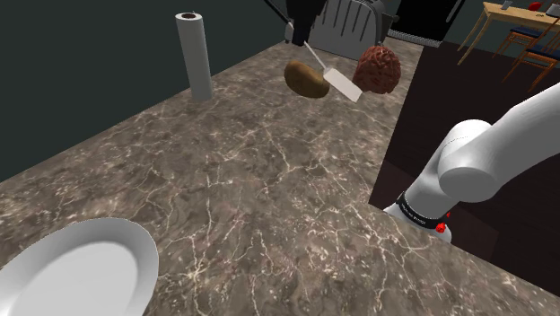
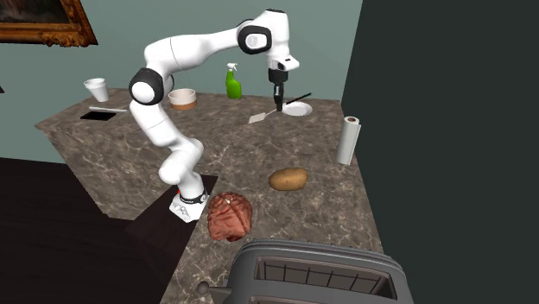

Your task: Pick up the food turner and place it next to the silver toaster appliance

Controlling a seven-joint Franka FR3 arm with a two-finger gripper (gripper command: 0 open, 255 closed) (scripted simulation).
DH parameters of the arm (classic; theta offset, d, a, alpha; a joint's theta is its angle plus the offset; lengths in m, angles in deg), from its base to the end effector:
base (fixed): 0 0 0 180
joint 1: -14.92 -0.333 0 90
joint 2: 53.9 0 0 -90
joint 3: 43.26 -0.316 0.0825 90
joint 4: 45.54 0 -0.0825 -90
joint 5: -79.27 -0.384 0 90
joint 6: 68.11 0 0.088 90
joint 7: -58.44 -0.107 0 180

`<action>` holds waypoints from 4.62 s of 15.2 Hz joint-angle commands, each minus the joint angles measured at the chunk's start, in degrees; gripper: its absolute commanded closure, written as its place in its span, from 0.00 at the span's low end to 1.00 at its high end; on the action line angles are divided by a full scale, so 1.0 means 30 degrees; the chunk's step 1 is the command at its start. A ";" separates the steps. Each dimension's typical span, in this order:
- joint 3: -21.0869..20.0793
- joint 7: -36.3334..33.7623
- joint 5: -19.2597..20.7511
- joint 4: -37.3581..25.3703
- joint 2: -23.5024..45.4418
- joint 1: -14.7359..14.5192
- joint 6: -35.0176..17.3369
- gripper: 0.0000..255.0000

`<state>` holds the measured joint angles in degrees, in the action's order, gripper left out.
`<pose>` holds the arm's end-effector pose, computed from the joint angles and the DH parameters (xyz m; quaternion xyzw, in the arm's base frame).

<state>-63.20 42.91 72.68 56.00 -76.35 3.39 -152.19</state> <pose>0.3343 0.2644 0.6983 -0.9901 -0.1363 -0.0329 0.0048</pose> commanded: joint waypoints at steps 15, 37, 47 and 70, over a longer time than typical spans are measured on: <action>0.0435 0.0509 0.0630 -0.5311 0.1883 0.0469 0.3553 1.00; 0.7272 1.1062 0.1841 -0.8907 0.5631 0.3995 0.3736 1.00; 0.9286 1.4856 0.1140 -1.3913 1.0054 0.6070 0.4447 1.00; 0.9064 1.4735 0.1729 -0.2745 0.6309 0.5747 -0.3018 1.00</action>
<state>-35.98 87.20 77.83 47.02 -57.44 20.66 -160.50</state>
